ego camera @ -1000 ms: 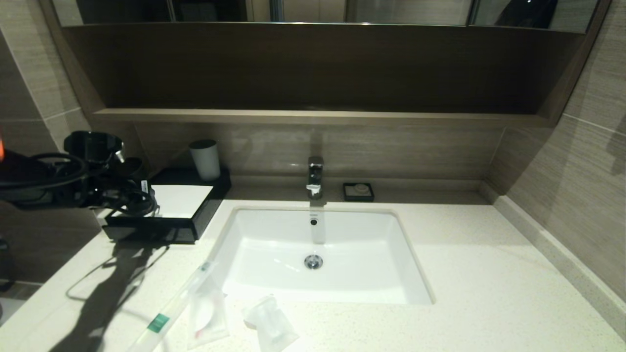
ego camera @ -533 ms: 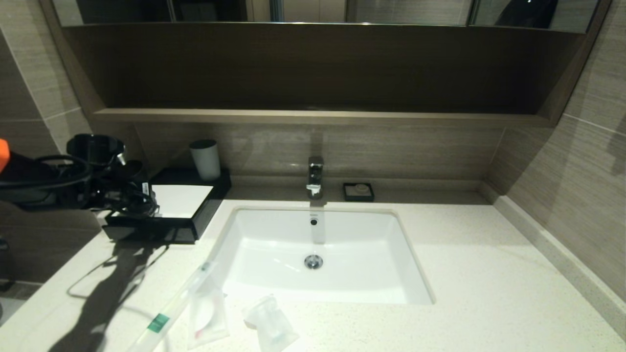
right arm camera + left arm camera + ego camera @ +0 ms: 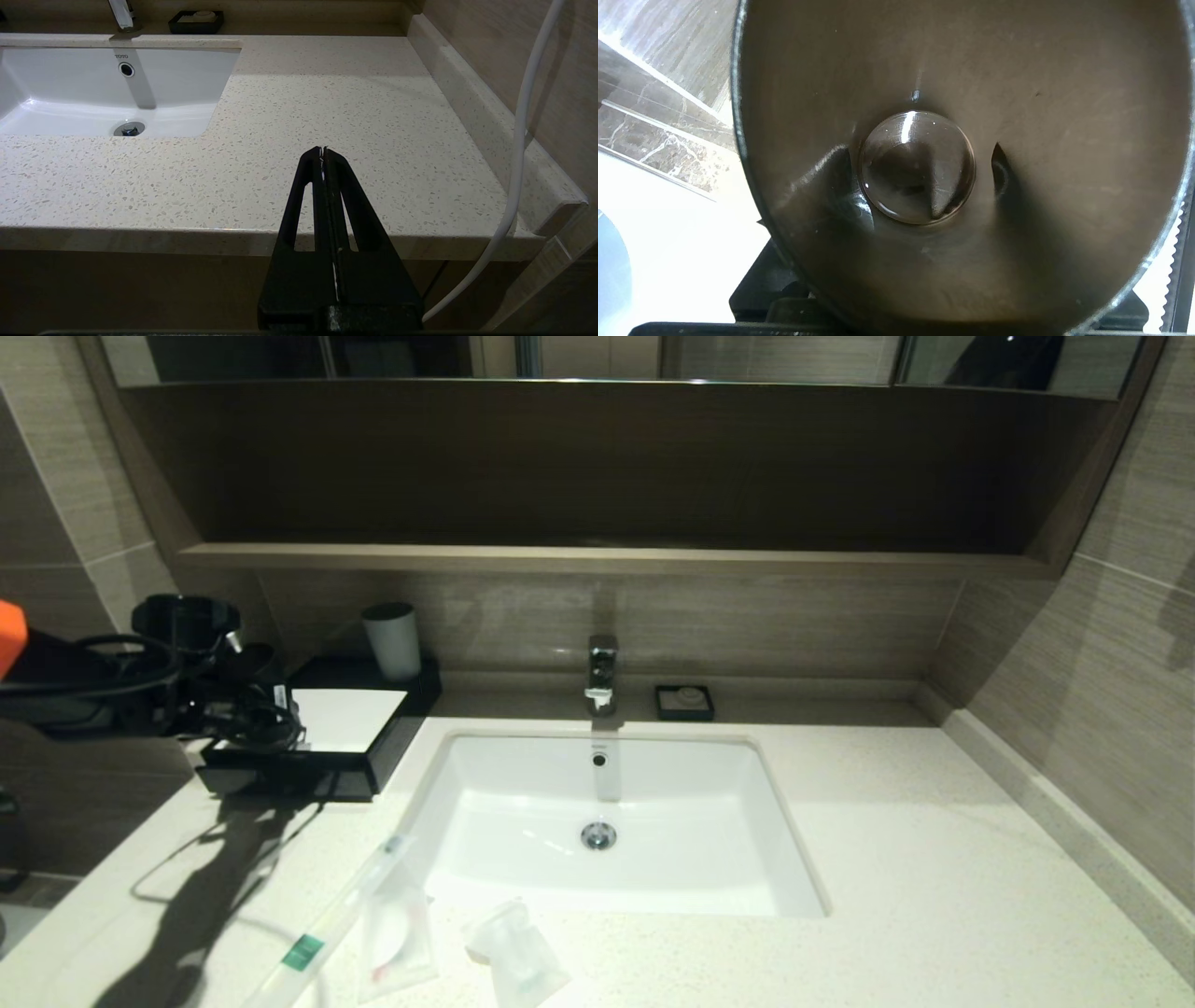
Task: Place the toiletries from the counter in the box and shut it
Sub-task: Place the cup on the storage box
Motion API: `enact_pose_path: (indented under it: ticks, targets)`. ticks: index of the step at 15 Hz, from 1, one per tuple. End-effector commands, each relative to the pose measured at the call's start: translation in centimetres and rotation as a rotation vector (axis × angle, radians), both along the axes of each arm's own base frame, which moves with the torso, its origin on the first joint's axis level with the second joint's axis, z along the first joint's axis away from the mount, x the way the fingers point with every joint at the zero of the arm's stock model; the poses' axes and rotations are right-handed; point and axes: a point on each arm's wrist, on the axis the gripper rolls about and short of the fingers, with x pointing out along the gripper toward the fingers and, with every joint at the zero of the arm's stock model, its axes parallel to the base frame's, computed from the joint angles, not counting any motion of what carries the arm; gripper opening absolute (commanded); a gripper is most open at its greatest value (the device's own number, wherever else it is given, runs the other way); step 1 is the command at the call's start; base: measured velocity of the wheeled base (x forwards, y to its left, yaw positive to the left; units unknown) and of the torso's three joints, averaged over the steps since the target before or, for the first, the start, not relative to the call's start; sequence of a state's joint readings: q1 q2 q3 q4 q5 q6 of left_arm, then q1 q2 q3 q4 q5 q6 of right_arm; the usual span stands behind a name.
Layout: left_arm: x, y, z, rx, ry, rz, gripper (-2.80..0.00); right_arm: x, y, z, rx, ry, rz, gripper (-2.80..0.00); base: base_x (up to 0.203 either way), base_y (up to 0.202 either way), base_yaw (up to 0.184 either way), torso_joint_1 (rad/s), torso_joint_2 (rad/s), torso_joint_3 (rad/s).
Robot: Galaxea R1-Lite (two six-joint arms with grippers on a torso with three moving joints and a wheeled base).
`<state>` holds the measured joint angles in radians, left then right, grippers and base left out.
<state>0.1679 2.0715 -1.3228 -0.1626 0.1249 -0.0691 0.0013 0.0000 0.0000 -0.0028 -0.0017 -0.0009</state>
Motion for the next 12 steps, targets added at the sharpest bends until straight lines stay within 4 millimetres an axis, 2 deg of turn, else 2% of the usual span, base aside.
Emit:
enact_pose_path:
  ticks: [1,2,8,12]
  targets:
    - [0.2,0.1,-0.2,-0.001,0.003,0.002,-2.80,0.0,0.0,0.0,-0.001,0.001,0.000,-2.80,0.000,0.000,0.000,0.000,0.00,0.000]
    - [0.2,0.1,-0.1,-0.001,-0.001,0.002,0.00,0.0,0.0,0.0,-0.001,0.001,0.000,-2.80,0.000,0.000,0.000,0.000,0.00,0.000]
    - [0.2,0.1,0.3,0.001,-0.029,0.005,0.00,0.0,0.0,0.0,0.000,0.001,0.000,-2.80,0.000,0.000,0.000,0.000,0.00,0.000]
    - [-0.6,-0.1,1.5,-0.008,-0.057,0.013,0.00,0.0,0.0,0.0,-0.001,0.001,0.000,-2.80,0.000,0.000,0.000,0.000,0.00,0.000]
